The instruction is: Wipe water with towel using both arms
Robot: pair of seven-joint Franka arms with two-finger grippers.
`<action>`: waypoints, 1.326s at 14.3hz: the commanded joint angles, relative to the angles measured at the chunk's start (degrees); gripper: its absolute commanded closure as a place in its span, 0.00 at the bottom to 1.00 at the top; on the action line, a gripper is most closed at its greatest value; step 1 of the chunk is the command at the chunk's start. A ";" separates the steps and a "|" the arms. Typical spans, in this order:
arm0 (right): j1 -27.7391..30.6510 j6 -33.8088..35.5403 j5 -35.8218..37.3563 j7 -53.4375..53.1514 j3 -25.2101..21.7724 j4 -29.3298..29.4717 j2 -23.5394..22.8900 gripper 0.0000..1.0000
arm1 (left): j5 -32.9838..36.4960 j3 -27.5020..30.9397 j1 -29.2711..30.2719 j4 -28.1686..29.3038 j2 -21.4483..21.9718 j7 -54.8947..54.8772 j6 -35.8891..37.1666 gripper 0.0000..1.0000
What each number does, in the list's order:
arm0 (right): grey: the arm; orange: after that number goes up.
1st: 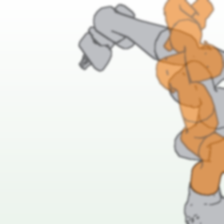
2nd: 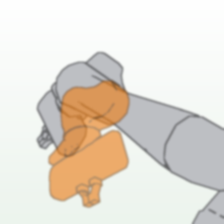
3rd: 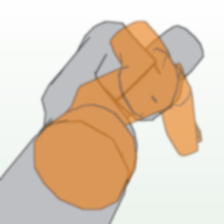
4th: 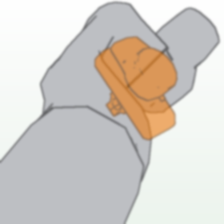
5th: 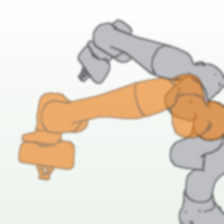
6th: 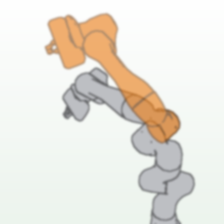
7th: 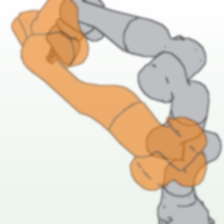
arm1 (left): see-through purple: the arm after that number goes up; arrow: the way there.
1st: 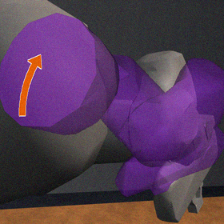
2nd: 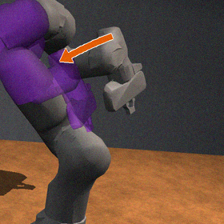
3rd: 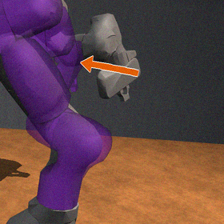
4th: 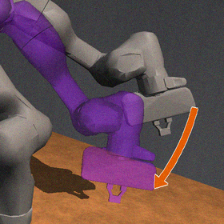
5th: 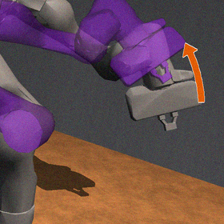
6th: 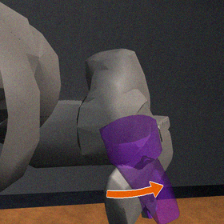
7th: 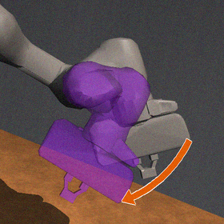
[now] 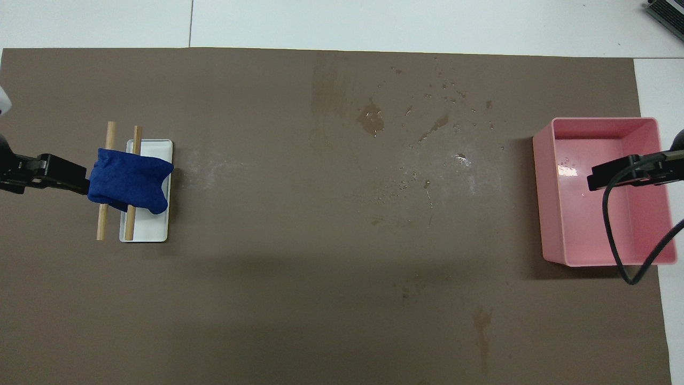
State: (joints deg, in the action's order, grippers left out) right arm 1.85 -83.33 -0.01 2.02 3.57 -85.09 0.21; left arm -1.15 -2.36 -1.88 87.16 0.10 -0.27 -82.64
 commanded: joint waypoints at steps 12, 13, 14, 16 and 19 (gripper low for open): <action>0.17 0.63 0.88 -0.43 0.48 -0.78 0.84 0.00 | 9.92 -0.01 -0.58 17.34 2.37 -0.08 -27.02 0.00; 0.17 0.63 0.88 -0.43 0.48 -0.78 0.84 0.00 | 12.81 -0.01 -0.67 17.43 -0.07 0.01 -29.14 0.00; 0.17 0.54 0.88 -0.43 0.56 -0.78 0.84 0.00 | 15.89 -0.01 -1.63 17.43 -2.27 0.36 -30.81 0.00; 0.17 0.54 0.88 -0.43 0.56 -0.78 0.84 0.00 | 19.16 0.08 -2.69 17.52 -5.62 0.63 -33.72 0.00; 0.17 0.62 0.88 -0.35 0.56 -0.78 0.84 0.00 | 22.05 0.17 -2.87 24.60 -5.82 5.09 -40.12 0.00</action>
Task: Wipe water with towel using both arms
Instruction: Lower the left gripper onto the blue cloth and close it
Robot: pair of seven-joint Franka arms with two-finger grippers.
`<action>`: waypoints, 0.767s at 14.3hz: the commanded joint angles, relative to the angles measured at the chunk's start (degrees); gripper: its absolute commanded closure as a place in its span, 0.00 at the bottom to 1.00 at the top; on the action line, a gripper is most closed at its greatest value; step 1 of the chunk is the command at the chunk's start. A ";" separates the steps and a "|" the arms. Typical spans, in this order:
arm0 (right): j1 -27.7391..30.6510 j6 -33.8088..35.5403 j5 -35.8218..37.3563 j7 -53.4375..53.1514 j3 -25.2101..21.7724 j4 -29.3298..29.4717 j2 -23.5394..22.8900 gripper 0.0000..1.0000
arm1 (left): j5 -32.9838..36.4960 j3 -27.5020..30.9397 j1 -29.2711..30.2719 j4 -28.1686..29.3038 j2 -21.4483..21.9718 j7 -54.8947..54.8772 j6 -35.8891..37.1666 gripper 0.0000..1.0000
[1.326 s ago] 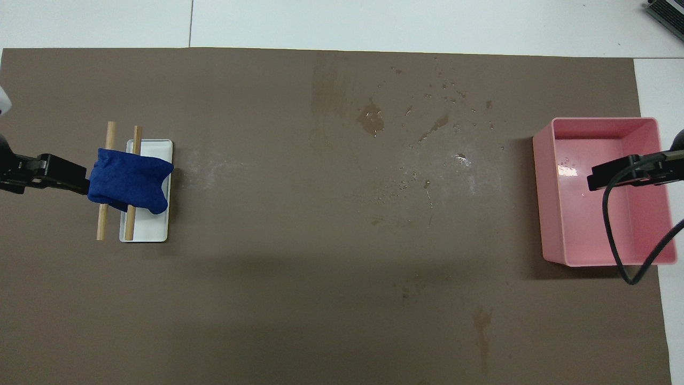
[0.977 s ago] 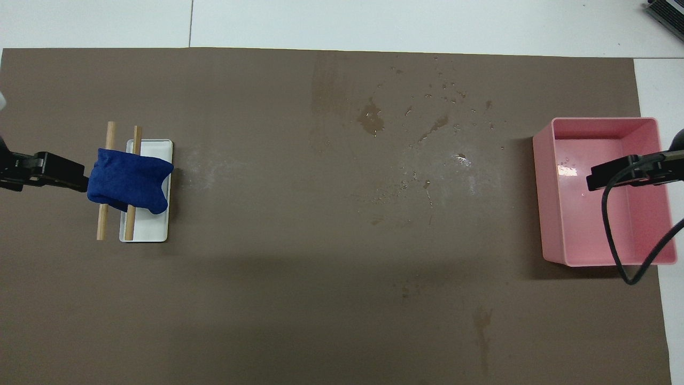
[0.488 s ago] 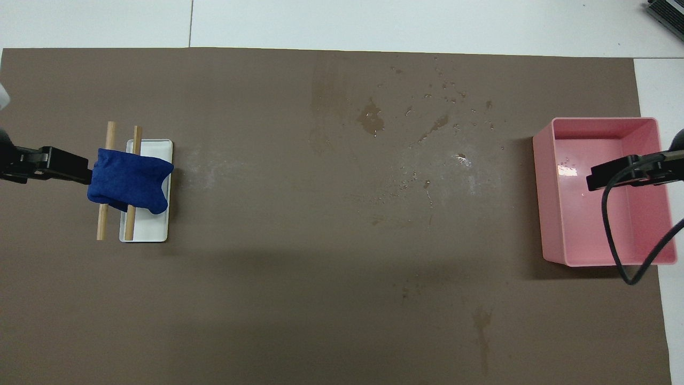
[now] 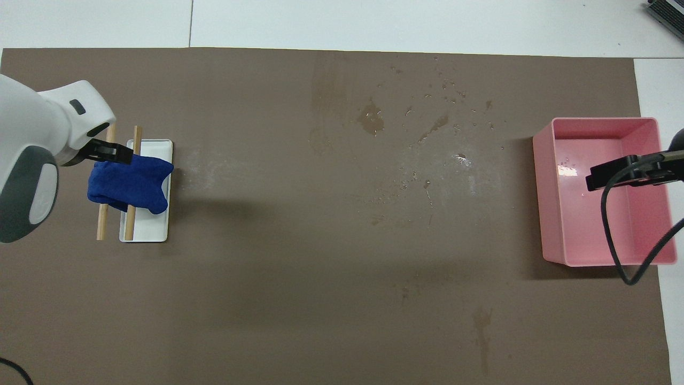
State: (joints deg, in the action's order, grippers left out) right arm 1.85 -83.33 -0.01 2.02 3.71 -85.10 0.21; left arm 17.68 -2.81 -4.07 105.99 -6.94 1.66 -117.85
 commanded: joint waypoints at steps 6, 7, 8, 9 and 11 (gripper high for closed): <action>0.17 0.53 0.88 -0.26 0.42 -0.77 0.84 0.00 | 9.21 0.53 -1.12 8.71 1.49 5.99 -5.64 0.13; 0.17 0.53 0.80 -0.26 0.42 -0.77 0.84 0.00 | 9.39 0.53 -1.12 8.71 1.49 6.08 -5.64 0.17; 0.17 0.53 0.88 -0.26 0.42 -0.77 0.84 0.00 | 9.39 0.53 -1.12 8.71 1.57 6.08 -5.55 0.25; 0.17 0.53 0.80 -0.26 0.42 -0.77 0.84 0.00 | 9.39 0.53 -1.03 8.80 1.57 6.08 -5.37 0.34; 0.17 0.53 0.80 -0.26 0.42 -0.77 0.84 0.00 | 9.39 0.53 -0.86 9.15 1.66 6.08 -5.37 0.53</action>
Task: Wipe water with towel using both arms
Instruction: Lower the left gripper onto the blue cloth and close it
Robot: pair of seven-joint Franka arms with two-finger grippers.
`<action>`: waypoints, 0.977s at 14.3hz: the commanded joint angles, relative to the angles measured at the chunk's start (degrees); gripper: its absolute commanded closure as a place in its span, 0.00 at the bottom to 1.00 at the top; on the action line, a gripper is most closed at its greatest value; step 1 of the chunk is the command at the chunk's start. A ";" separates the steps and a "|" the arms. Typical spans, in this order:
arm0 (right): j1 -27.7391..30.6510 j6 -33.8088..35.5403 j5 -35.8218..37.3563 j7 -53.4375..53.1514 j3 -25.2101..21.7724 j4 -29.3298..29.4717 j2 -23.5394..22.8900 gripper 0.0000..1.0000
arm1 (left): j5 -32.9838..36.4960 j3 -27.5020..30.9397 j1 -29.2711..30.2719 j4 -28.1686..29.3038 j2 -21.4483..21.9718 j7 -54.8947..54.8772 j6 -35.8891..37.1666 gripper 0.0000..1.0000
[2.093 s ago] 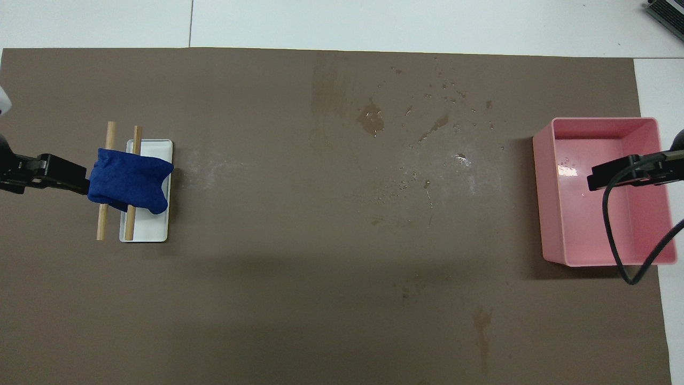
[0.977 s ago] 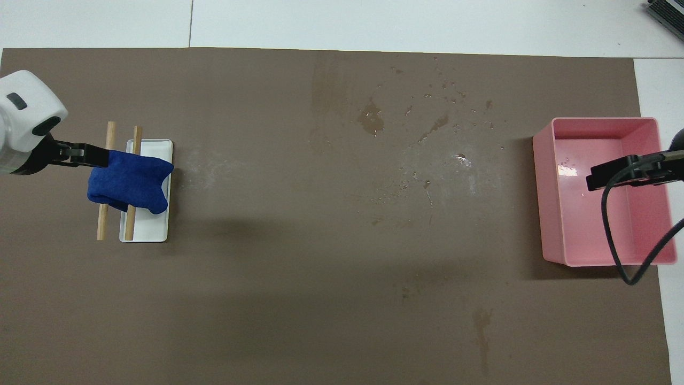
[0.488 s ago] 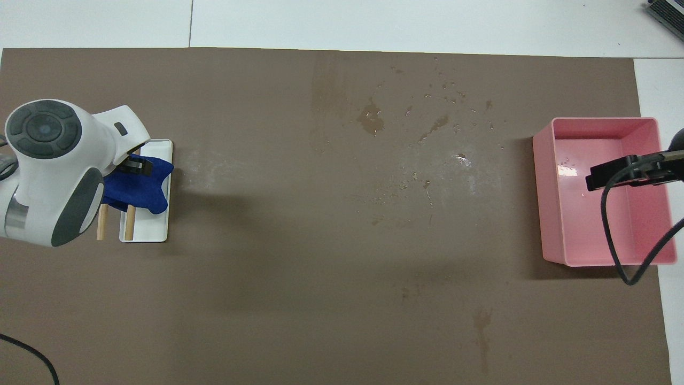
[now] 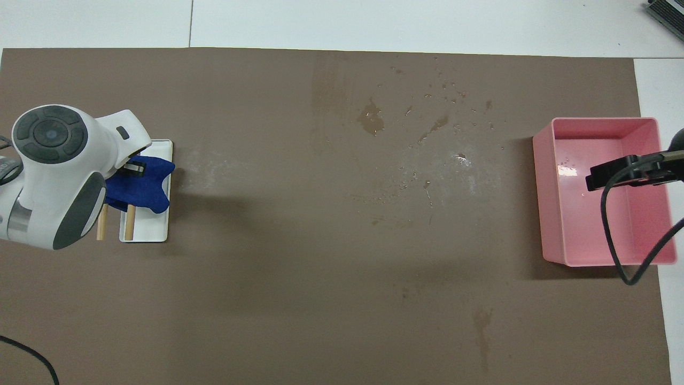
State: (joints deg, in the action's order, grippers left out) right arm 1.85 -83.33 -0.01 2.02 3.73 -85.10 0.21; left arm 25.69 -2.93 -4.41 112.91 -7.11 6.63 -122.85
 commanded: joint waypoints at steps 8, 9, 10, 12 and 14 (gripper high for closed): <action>0.17 0.53 0.80 -0.26 0.40 -0.77 0.84 0.00 | 1.47 0.64 -0.33 -0.31 1.22 0.49 2.96 1.00; 0.17 0.53 0.80 -0.26 0.40 -0.77 0.84 0.00 | 1.38 0.64 -0.51 -1.54 1.13 0.40 4.89 1.00; 0.17 0.53 0.80 -0.26 0.40 -0.77 0.84 0.00 | 0.86 0.55 -0.77 -3.20 1.04 0.40 7.34 1.00; 0.00 0.62 -0.07 -0.43 0.40 -0.77 0.84 0.00 | -4.99 0.20 -1.03 -8.47 0.87 1.18 14.53 1.00; -0.27 0.62 -1.22 -0.61 0.40 -0.77 0.84 0.00 | -22.36 0.73 0.19 -14.01 0.34 4.24 20.09 1.00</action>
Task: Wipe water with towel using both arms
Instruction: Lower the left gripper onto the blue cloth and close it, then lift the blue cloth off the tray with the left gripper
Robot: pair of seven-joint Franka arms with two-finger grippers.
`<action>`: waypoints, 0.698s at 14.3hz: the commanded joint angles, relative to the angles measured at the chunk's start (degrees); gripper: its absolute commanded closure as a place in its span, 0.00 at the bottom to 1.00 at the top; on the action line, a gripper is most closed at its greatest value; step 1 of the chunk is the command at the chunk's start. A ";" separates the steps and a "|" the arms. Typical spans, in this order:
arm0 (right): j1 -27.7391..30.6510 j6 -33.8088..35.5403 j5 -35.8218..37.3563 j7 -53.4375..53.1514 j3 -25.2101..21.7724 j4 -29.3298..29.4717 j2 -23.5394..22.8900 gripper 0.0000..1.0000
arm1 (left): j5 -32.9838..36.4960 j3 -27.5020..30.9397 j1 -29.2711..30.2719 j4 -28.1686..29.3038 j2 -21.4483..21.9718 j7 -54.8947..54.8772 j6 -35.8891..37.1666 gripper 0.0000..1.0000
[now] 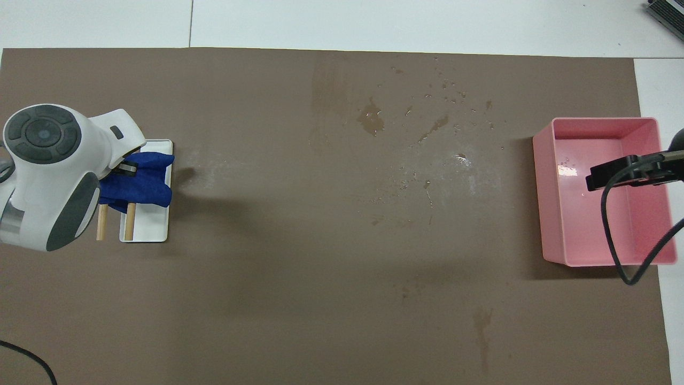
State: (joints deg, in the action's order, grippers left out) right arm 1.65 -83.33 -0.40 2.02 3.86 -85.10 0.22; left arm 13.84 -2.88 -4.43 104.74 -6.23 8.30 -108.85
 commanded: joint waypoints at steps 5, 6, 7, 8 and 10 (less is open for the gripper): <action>-0.07 0.36 -6.97 -2.18 0.28 -0.94 0.84 0.00 | -32.43 0.33 -0.13 -7.80 0.16 32.15 8.40 1.00; -0.07 0.10 -9.25 -4.45 0.28 -1.12 0.84 0.00 | -36.65 0.07 -0.66 -7.62 0.16 37.79 7.87 1.00; -0.16 -0.17 -12.40 -8.65 0.28 -1.47 1.01 0.00 | -40.61 -0.02 -2.32 -7.01 0.25 43.41 6.39 1.00; -0.24 -1.65 -15.65 -14.44 0.28 -3.39 1.71 0.00 | -43.52 -0.02 -4.07 -6.48 0.34 49.39 4.54 1.00; -2.25 -9.97 -21.20 -23.86 0.28 -10.66 4.86 0.00 | -50.97 -0.11 -7.50 -5.95 0.25 61.42 -1.16 1.00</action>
State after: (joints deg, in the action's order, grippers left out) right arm 0.71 -86.42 -17.04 -14.20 4.04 -87.40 0.79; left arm -31.33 -3.55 -8.54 97.98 -6.27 59.22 -105.27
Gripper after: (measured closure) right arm 0.000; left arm 0.912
